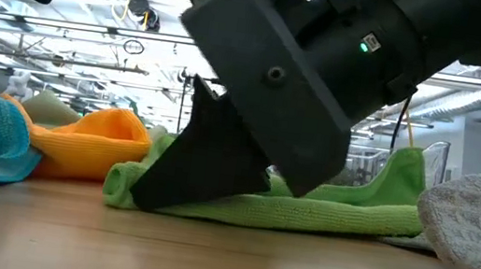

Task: Fold microfiber towels
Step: Fold the green microfiber cloth

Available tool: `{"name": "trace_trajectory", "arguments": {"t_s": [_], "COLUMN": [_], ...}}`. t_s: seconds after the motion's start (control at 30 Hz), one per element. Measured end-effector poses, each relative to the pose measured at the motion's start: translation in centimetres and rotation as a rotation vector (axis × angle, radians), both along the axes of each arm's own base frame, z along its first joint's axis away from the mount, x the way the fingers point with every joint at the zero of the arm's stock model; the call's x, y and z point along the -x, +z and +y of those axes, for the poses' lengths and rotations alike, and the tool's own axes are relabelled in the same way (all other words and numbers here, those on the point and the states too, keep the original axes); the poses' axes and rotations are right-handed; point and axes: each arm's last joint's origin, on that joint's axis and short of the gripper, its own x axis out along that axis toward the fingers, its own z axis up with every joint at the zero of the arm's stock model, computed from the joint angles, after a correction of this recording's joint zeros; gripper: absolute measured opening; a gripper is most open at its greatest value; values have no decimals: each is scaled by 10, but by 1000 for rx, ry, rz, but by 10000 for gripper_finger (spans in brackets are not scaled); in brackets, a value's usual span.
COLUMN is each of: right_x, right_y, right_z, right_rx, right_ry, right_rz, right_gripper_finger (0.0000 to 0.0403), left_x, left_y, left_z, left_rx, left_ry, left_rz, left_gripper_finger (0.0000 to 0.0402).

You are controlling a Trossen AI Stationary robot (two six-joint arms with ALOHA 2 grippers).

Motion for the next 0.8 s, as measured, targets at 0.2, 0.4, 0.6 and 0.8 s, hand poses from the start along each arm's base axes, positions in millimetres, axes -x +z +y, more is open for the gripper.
{"name": "trace_trajectory", "arguments": {"t_s": [0.2, 0.4, 0.6, 0.8], "right_x": [8, 22, 32, 36], "right_y": [41, 76, 93, 104], "right_z": [8, 9, 12, 10], "right_rx": [-53, -76, -71, -67], "right_ry": [54, 94, 112, 115], "right_rz": [-46, -32, -29, -34], "right_gripper_finger": [7, 6, 4, 4], "left_x": [-11, -20, -33, -53], "left_y": [2, -2, -9, -39], "left_z": [-5, -17, -14, -1], "left_rx": [-10, -66, -130, -24], "left_ry": [-54, -171, -99, -93], "left_rz": [-63, -166, -233, -110], "left_gripper_finger": [120, 163, 256, 331]}}
